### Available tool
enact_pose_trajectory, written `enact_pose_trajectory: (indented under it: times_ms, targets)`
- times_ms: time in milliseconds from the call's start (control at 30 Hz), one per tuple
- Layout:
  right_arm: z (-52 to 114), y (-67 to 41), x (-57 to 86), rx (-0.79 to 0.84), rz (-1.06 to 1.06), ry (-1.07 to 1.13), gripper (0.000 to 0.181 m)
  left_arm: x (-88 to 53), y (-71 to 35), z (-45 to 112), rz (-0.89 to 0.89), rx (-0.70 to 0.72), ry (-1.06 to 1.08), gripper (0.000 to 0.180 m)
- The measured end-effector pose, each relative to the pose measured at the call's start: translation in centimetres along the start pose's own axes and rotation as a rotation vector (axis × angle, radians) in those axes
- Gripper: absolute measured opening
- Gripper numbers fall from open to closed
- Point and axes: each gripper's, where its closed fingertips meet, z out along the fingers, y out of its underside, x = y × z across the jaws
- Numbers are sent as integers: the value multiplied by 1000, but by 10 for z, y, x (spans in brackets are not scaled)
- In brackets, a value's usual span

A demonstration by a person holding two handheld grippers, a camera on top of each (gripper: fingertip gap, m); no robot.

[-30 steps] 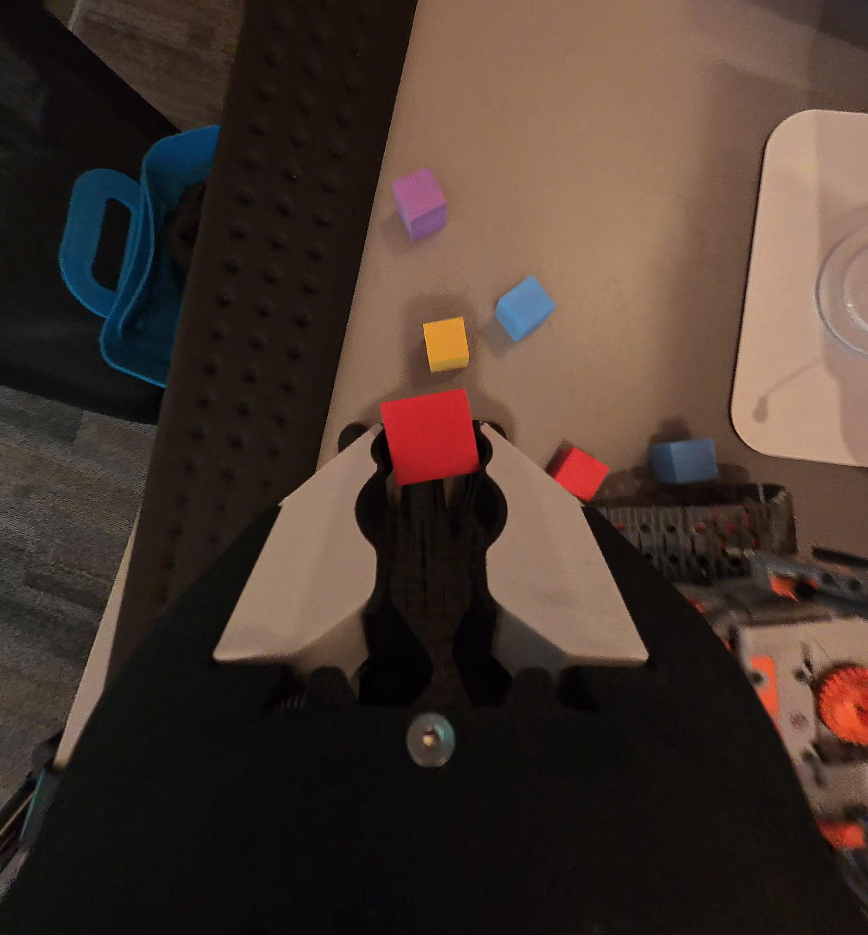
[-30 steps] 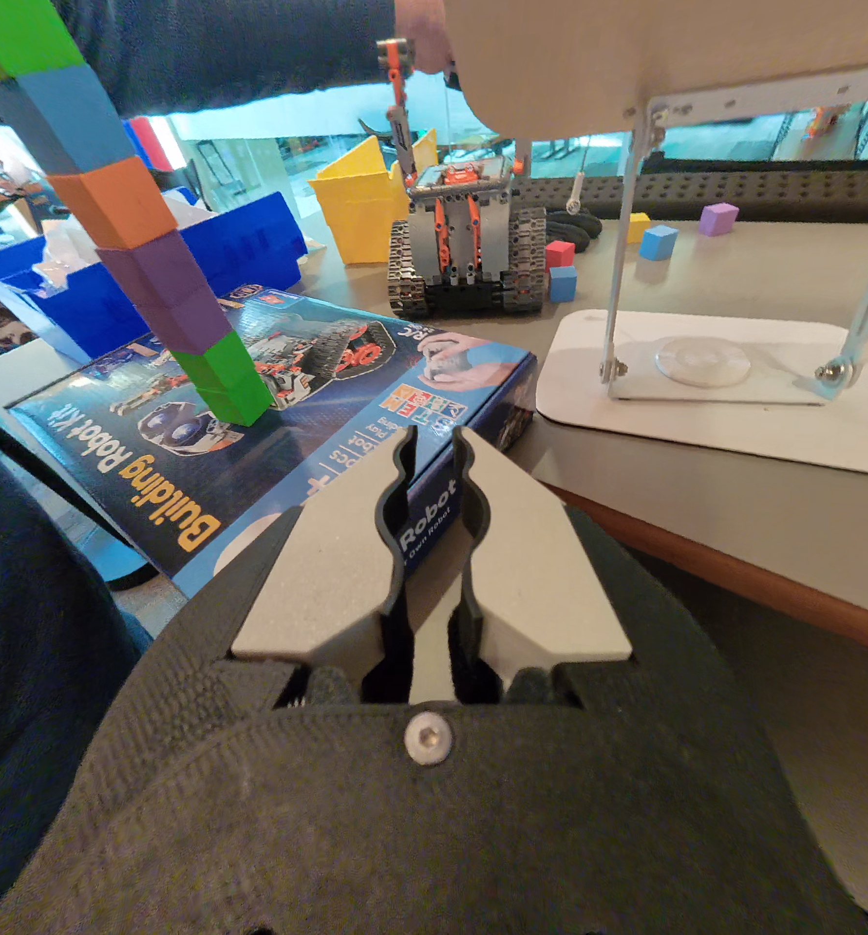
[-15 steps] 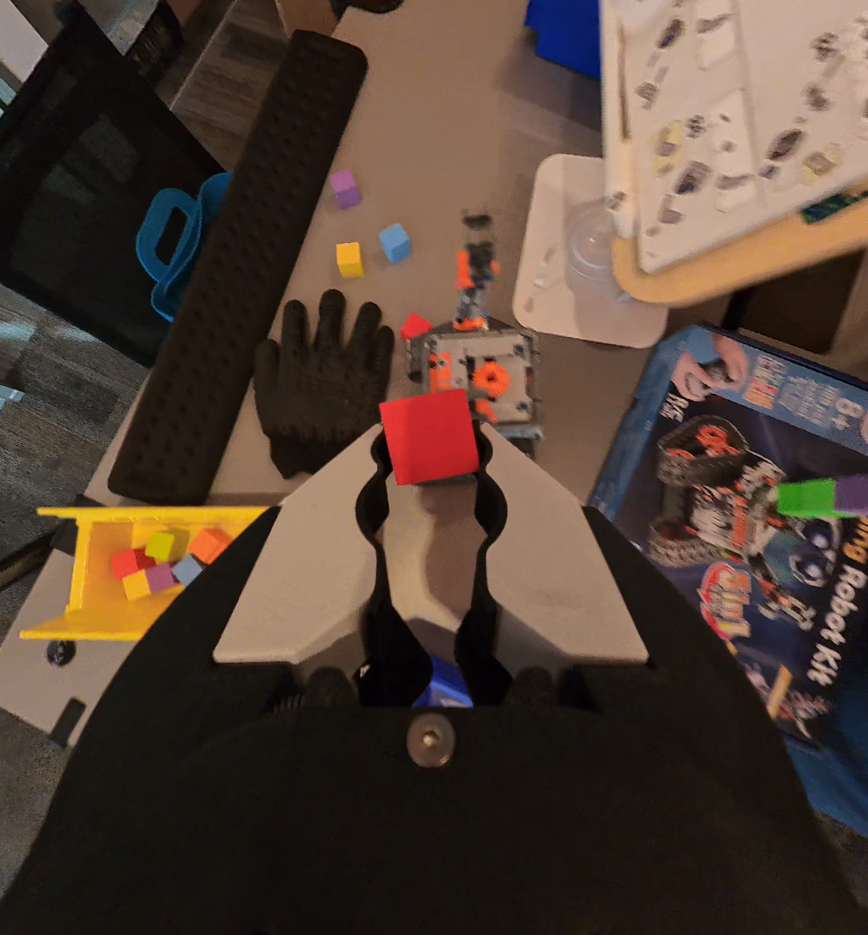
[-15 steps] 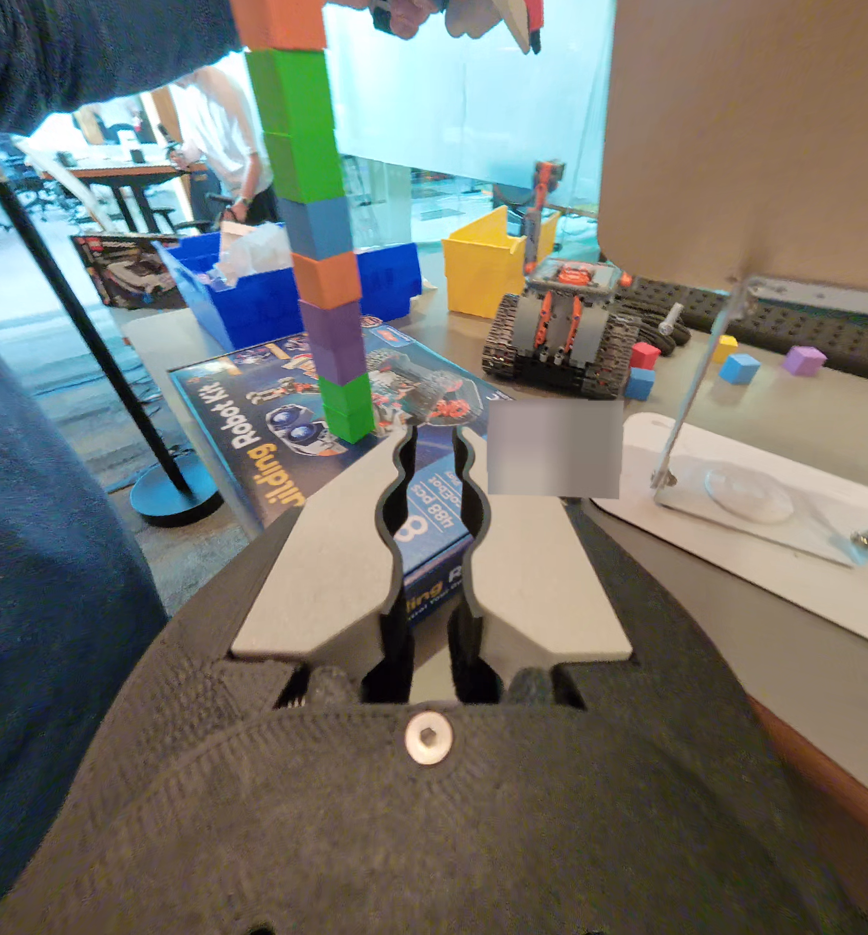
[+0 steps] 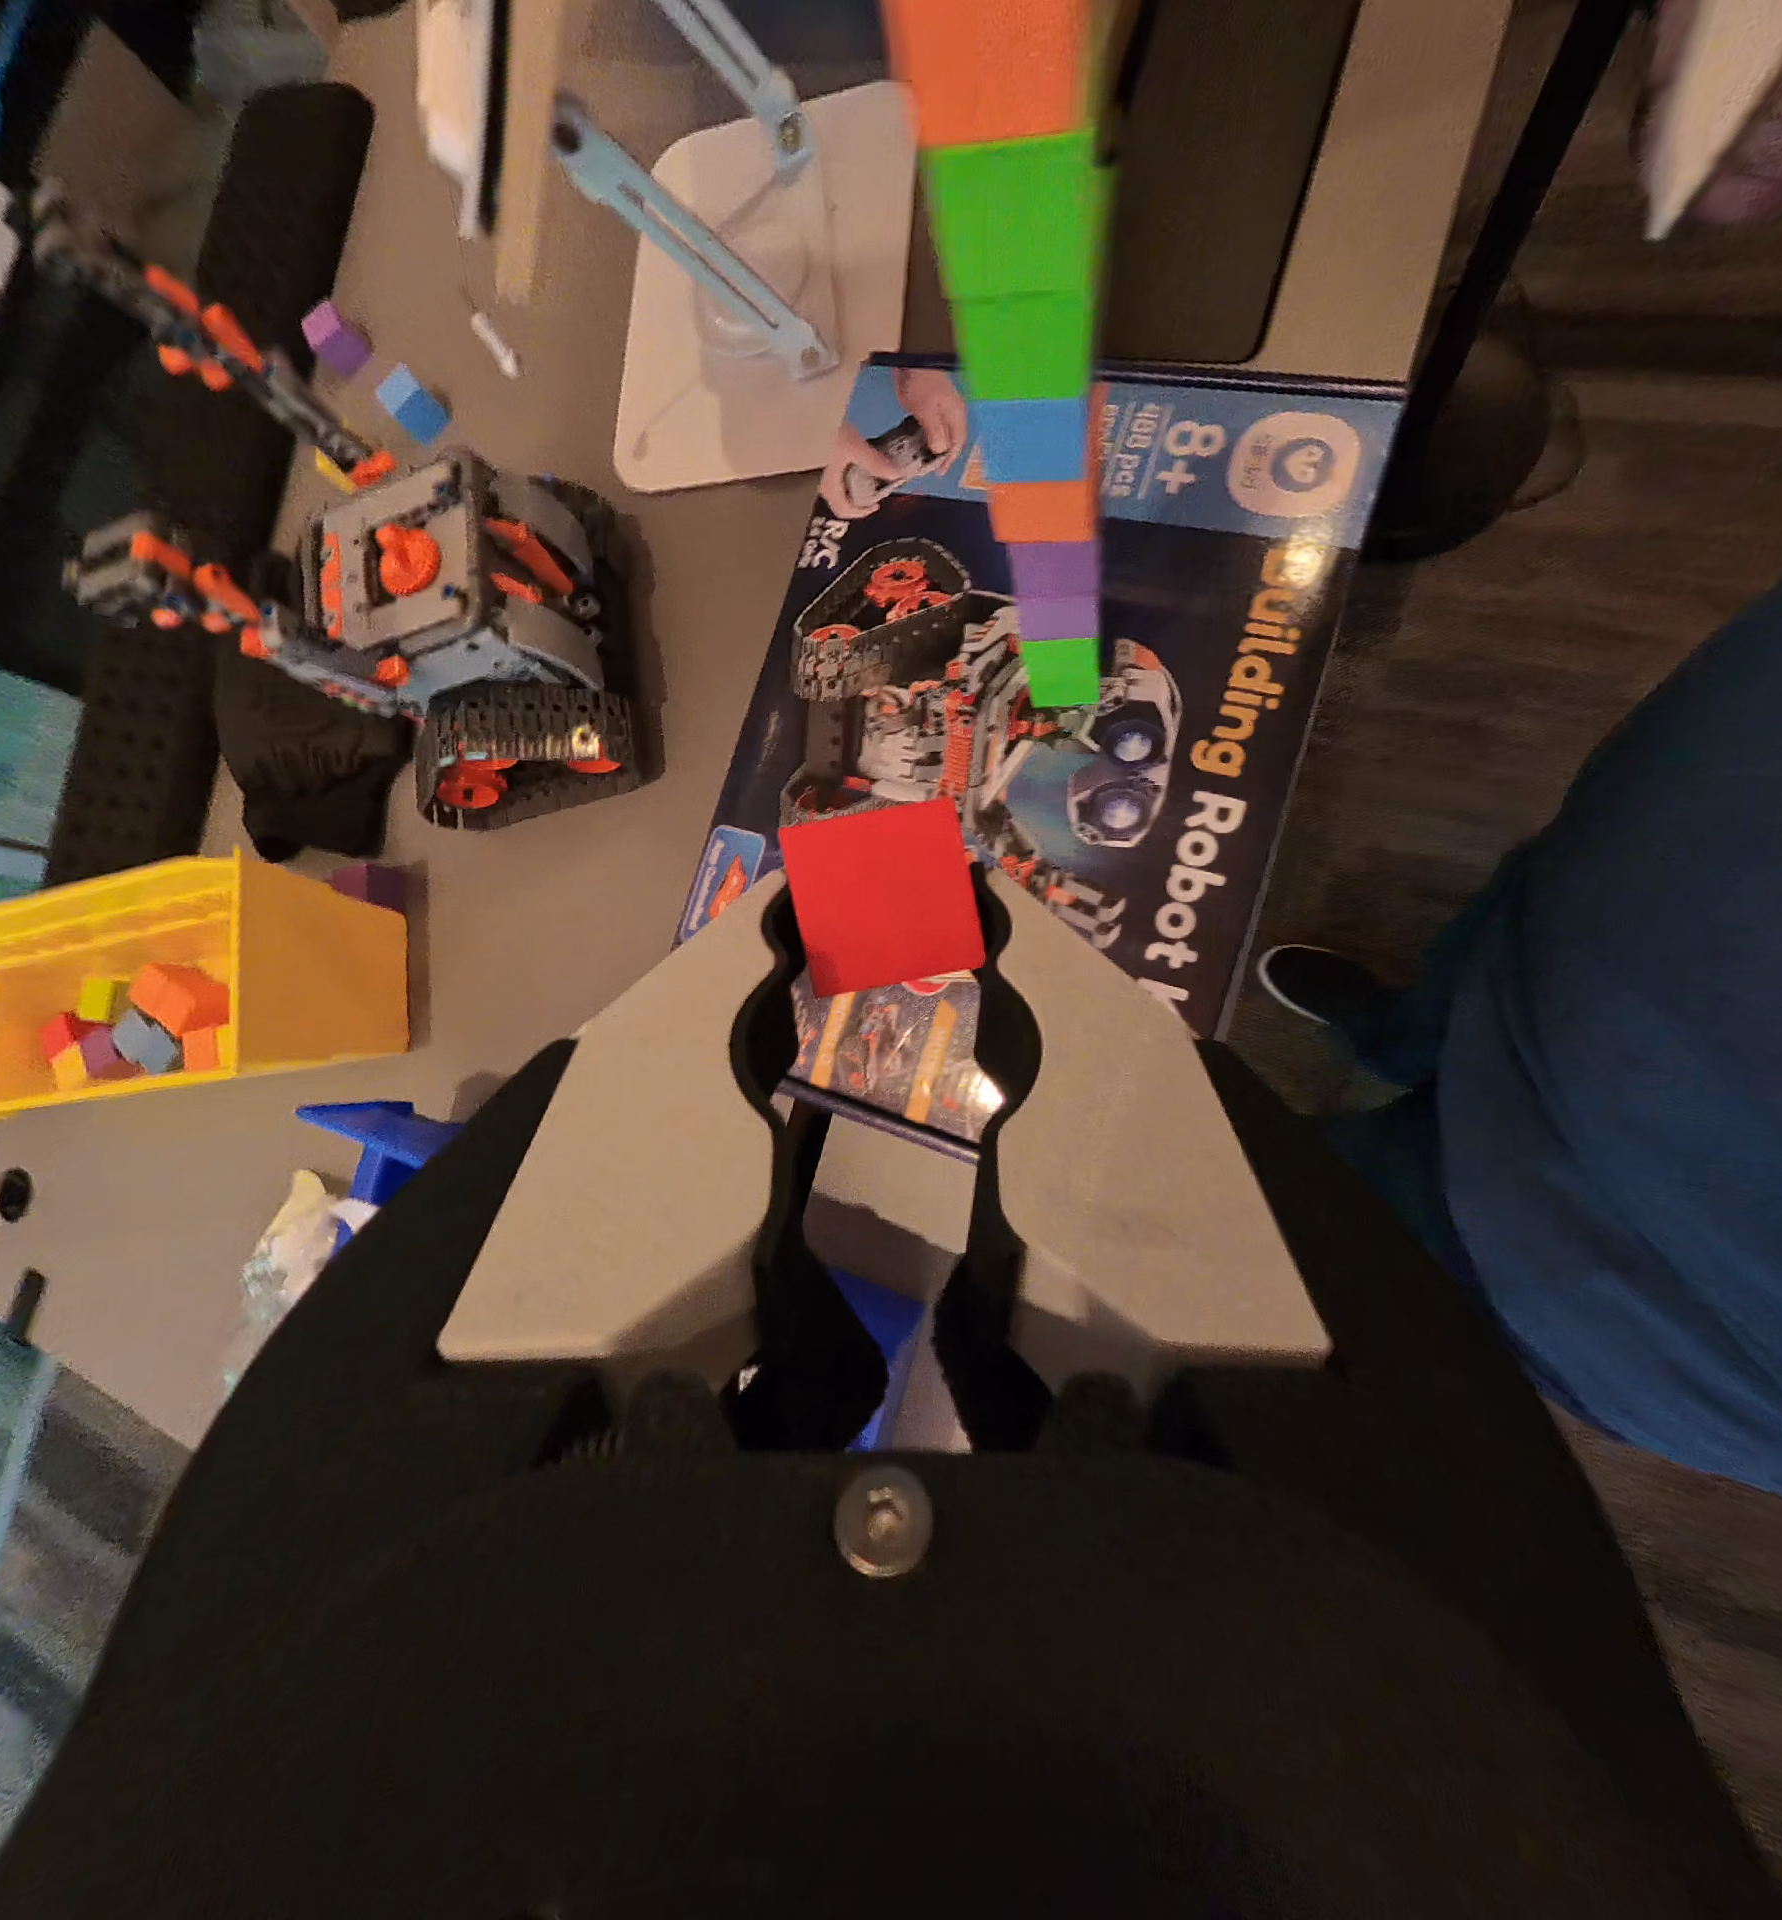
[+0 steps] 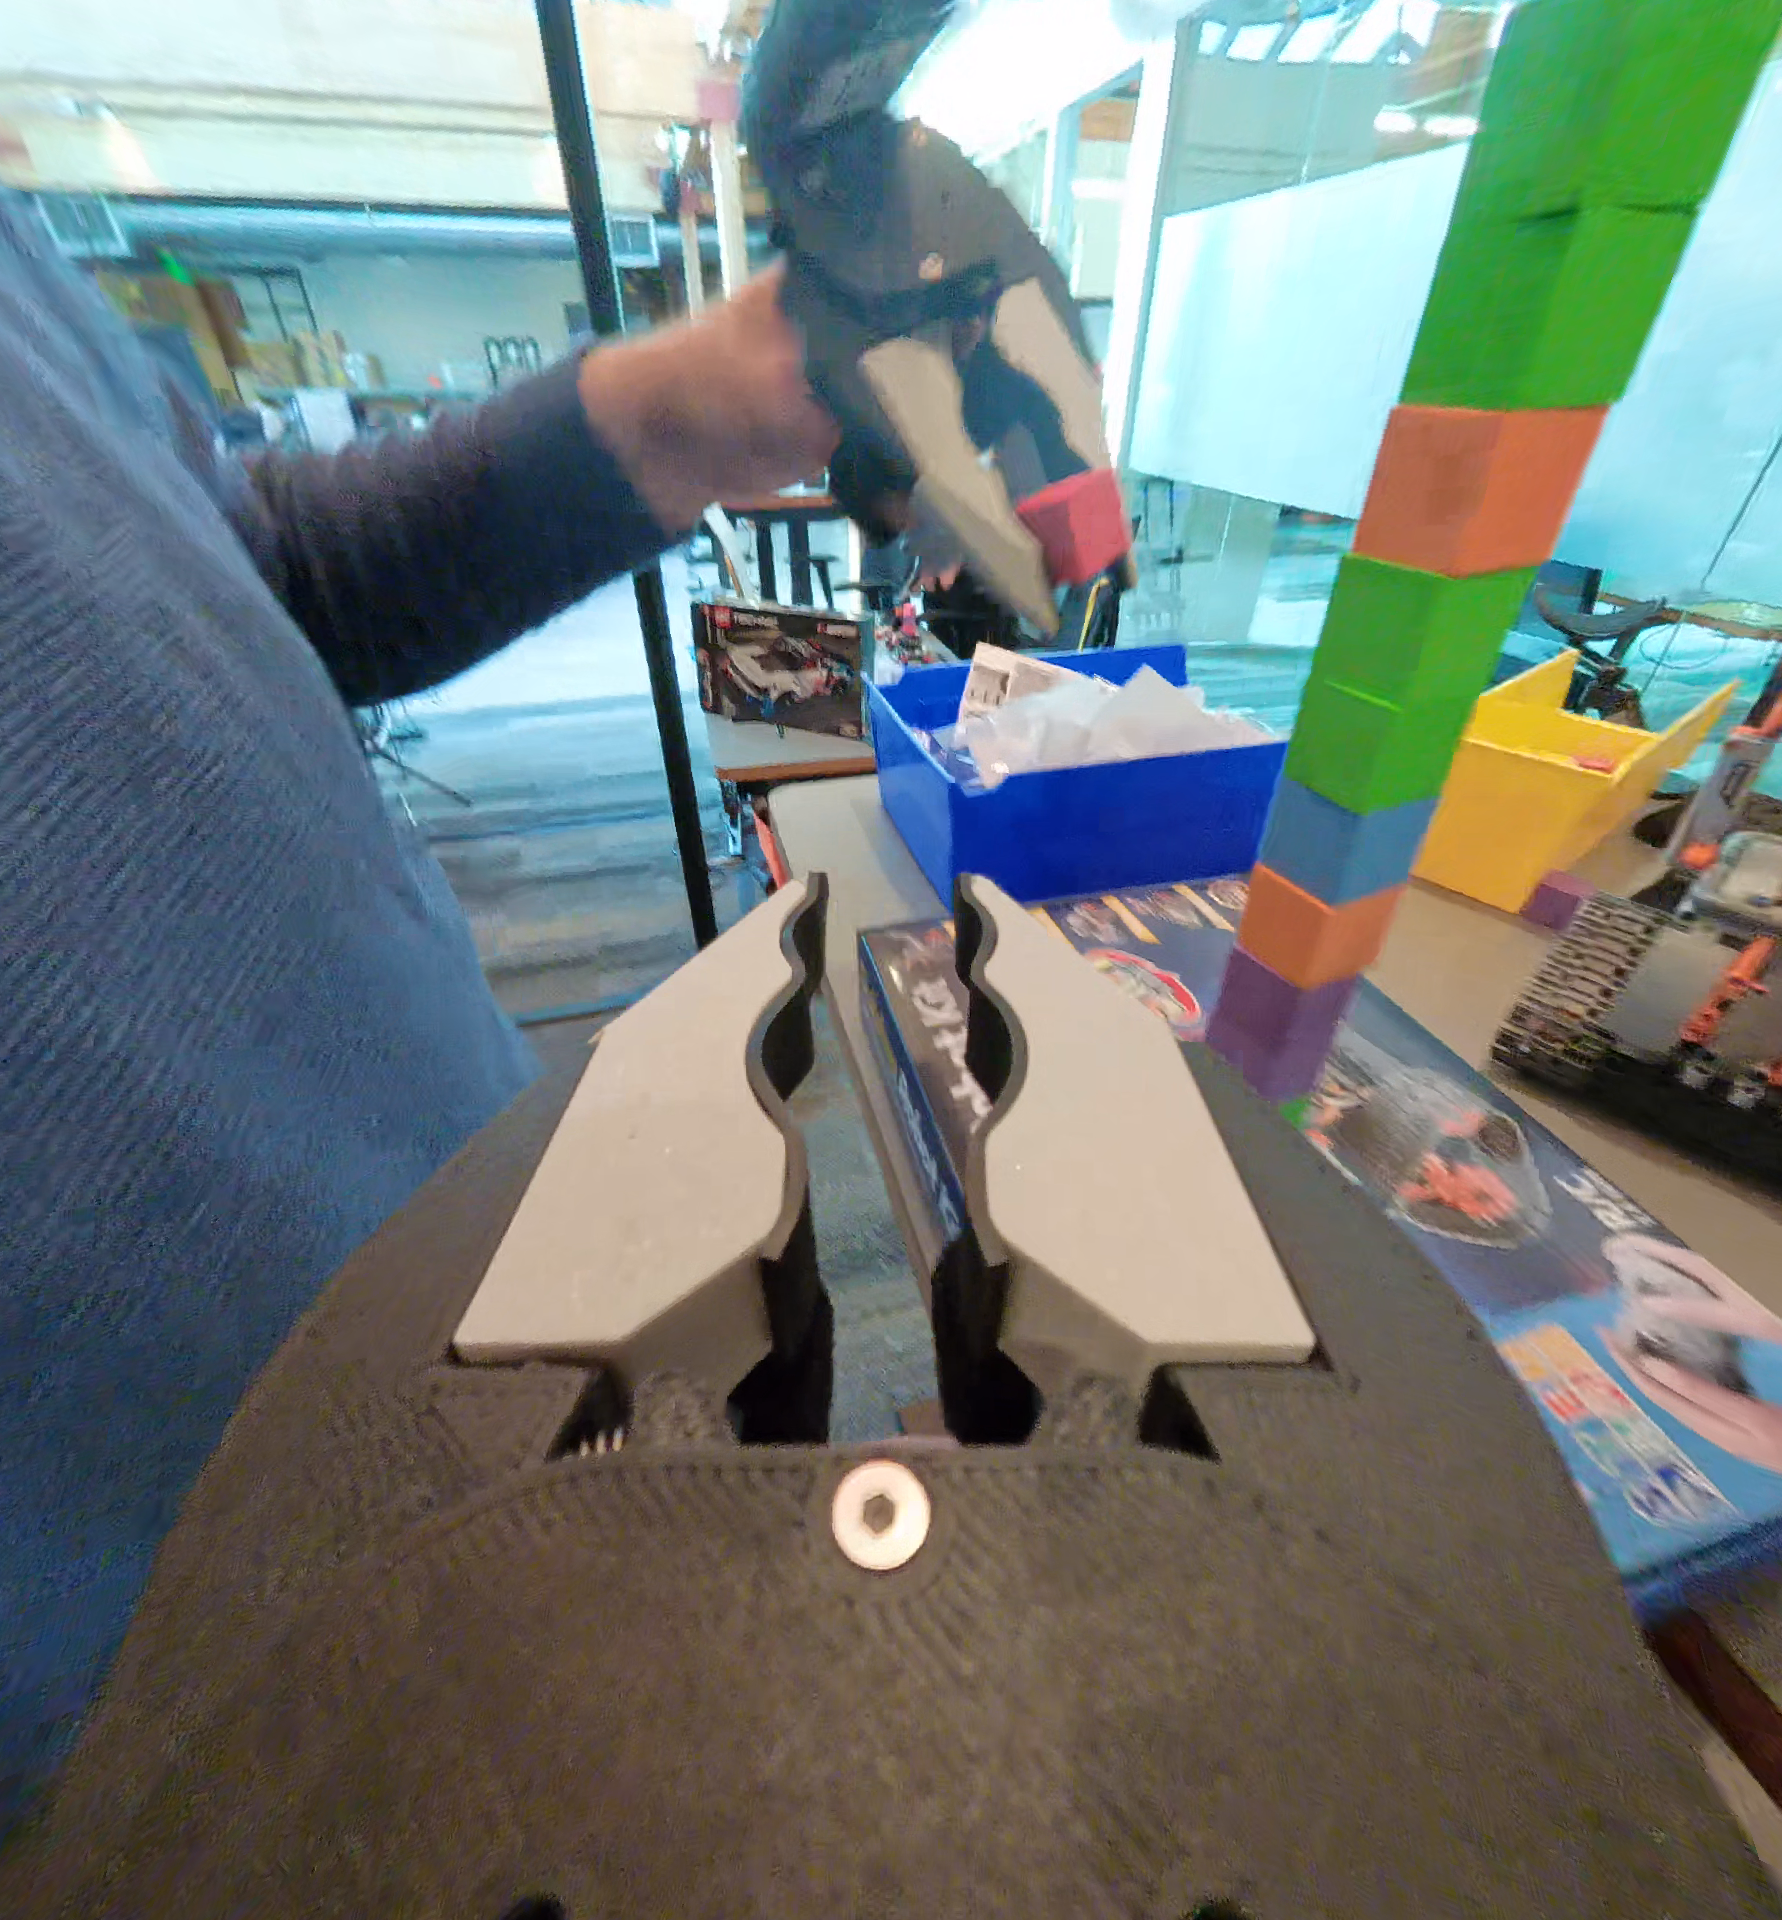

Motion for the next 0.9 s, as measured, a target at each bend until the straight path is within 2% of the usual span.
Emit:
enact_pose_trajectory:
  times_ms: [167,333,467,567,633,733,900]
  targets:
    - [41,-12,3,73,160,-2,32,50,-28,6,234,139,-116,28]
    - [71,-14,13,120,328,43,43,69,-26,23,386,79,-218,28]
    - [98,-9,5,118,422,34,45,68,-25,24,490,112,-343,28]
    - [112,-10,-2,157,486,21,34,75,-25,20,560,164,-357,28]
    - [116,-11,-3,176,496,43,27,75,-27,17,594,204,-394,28]
    - [115,-15,-2,202,467,110,26,75,-32,13,615,271,-429,29]
    - [100,-33,-1,108,288,198,26,82,-43,4,567,423,-370,42]
